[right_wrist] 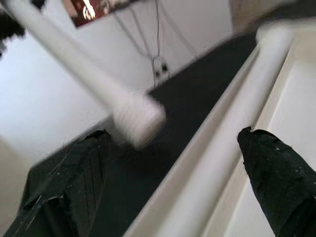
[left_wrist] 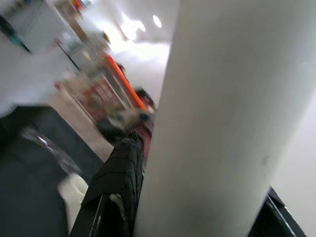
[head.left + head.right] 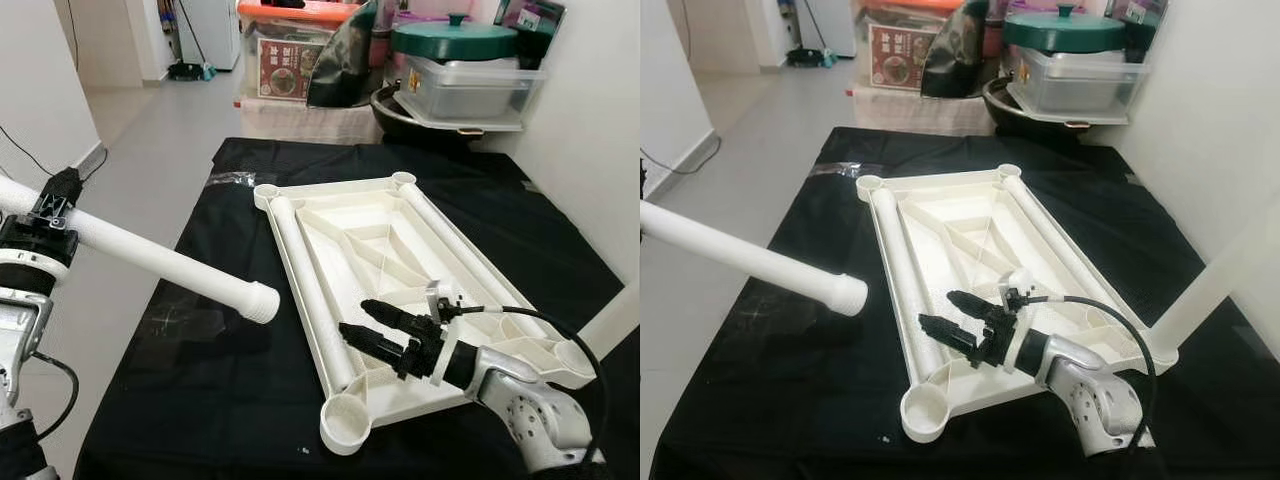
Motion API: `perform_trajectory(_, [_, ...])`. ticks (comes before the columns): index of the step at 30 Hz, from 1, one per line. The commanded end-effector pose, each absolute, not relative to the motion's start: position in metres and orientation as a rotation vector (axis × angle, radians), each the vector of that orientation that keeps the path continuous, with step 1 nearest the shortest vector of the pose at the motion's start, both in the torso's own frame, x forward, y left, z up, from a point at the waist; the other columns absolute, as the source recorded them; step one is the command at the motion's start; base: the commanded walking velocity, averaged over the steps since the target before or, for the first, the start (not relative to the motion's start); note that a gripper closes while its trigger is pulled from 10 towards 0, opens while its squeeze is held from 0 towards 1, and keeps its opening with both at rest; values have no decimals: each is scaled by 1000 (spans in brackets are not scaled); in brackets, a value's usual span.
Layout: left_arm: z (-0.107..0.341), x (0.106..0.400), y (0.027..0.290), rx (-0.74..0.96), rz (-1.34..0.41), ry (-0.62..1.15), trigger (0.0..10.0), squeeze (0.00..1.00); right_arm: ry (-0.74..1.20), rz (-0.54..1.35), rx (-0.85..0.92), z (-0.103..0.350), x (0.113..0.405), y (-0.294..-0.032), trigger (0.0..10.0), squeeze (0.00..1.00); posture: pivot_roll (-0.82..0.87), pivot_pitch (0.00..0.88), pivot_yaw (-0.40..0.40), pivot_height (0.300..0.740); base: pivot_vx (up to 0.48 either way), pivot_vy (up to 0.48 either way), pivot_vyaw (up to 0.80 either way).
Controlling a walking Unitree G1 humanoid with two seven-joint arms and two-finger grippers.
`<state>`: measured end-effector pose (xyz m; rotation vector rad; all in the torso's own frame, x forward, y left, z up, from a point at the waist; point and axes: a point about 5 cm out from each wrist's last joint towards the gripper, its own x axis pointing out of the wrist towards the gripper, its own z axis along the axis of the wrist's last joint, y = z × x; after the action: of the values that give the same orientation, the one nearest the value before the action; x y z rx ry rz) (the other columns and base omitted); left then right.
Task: Building children table
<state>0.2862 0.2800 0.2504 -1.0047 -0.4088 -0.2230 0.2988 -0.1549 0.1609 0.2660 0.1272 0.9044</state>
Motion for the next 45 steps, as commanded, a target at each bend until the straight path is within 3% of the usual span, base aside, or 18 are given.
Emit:
perform_trajectory(1, [250,297,259,-993,-313,-353,10000,0,78,926,252,180,306,-144,10000,0,91,0,-63,740,0,0,0])
perform_trajectory(5, [254,305,242,-985,-384,-328,10000,0,46,978,155,194,314,-122,10000,0,90,0,-55,740,0,0,0])
perform_trajectory(6, [258,311,230,-982,-435,-313,10000,0,10,1017,55,207,320,-98,10000,0,88,0,-51,740,0,0,0])
perform_trajectory(7, [258,311,230,-982,-435,-313,10000,0,10,1017,55,207,320,-98,10000,0,88,0,-51,740,0,0,0])
perform_trajectory(11, [258,315,212,-984,-482,-283,10000,0,-23,1095,-69,220,321,-59,10000,0,92,0,-49,740,0,0,0])
perform_trajectory(17, [249,314,196,-973,-499,-241,10000,0,16,1153,-216,209,315,-37,10000,0,96,0,-53,740,0,0,0])
perform_trajectory(18, [249,311,194,-968,-519,-256,0,0,26,1152,-224,208,315,-37,10000,0,98,0,-55,740,0,0,0])
perform_trajectory(29, [247,308,182,-868,-560,-261,0,0,119,1179,-255,205,316,-32,10000,0,90,0,-54,740,0,0,0])
perform_trajectory(30, [249,309,181,-864,-567,-262,0,0,138,1185,-268,203,316,-32,6941,0,90,0,-54,740,0,0,0])
perform_trajectory(31, [251,309,179,-859,-574,-265,0,0,158,1191,-287,198,316,-31,0,0,93,0,-58,740,0,0,0])
perform_trajectory(34, [255,308,176,-844,-592,-268,0,0,186,1216,-319,190,314,-31,0,0,96,0,-62,740,0,0,0])
perform_trajectory(35, [255,307,175,-836,-597,-270,3255,0,194,1231,-326,188,312,-30,0,0,97,0,-63,740,0,0,0])
perform_trajectory(36, [256,306,174,-832,-600,-270,3255,0,198,1240,-328,187,310,-30,0,0,97,0,-64,740,0,0,0])
perform_trajectory(37, [255,305,174,-827,-601,-271,7765,0,200,1247,-329,186,309,-29,0,0,97,0,-64,740,0,0,0])
perform_trajectory(38, [255,305,174,-823,-602,-271,9451,0,203,1252,-328,186,308,-28,0,0,97,0,-64,740,0,0,0])
perform_trajectory(45, [254,304,165,-813,-631,-267,10000,0,224,1273,-350,186,306,-16,0,0,87,0,-64,740,0,0,0])
